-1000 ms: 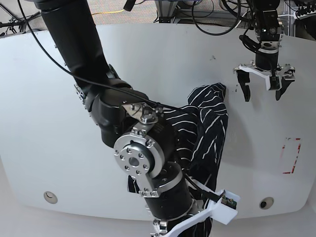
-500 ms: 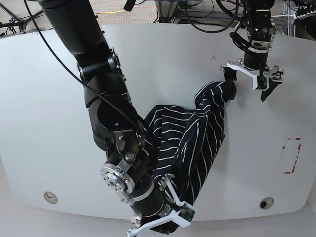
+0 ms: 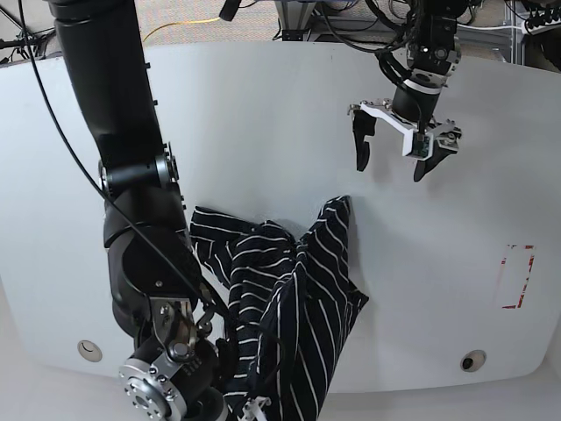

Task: Fold the T-shirt properly
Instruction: 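Drag the held shirt with the right gripper, shaking it out, then lower the left gripper and grasp the shirt beside the right gripper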

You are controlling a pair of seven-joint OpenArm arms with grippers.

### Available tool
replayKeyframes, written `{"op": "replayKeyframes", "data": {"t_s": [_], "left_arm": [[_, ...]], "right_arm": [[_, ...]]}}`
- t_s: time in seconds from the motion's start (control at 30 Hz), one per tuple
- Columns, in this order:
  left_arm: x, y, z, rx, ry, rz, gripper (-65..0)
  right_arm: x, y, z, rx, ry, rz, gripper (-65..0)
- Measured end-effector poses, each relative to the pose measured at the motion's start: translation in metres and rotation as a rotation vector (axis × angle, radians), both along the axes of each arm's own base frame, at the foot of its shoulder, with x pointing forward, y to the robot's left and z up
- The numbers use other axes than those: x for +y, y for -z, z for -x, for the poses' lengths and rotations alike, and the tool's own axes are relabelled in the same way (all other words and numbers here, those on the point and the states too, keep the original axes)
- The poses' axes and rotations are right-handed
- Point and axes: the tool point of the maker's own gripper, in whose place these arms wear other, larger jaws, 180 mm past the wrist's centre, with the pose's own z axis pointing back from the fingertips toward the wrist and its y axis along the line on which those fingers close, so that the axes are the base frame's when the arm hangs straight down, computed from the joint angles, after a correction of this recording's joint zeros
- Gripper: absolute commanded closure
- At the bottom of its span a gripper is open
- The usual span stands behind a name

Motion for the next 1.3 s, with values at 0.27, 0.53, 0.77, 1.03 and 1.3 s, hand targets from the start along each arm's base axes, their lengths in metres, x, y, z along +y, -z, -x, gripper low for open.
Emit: {"op": "replayKeyframes", "data": {"t_s": [0.27,0.53,0.77,1.03,1.3], "left_arm": [[-0.037,0.027,-0.016,0.044,0.088,0.032,-56.5],[-0.076,0.034,-0.067,0.027,0.126,0.079,-56.5],[-0.114,0.060,-0.098,0.103,0.161,0.113,-56.5],[-0.129,0.077,-0.123,0.162,0.175,0.114,-56.5],[-0.122,0.082,-0.168,0.175,0.093,0.072,-56.5]], "right_arm": [[-0.015,-0.049,-0.008,-0.065,0.050,0.015,0.0],[-0.013,-0.041,-0.010,-0.047,0.043,0.016,0.0],[-0.016,-0.024,-0.014,-0.014,0.050,0.019,0.0],[-0.015,-0.021,-0.014,-0.008,0.048,0.019,0.0],[-0.016,-0.016,-0.015,0.003,0.049,0.019,0.0]]}}
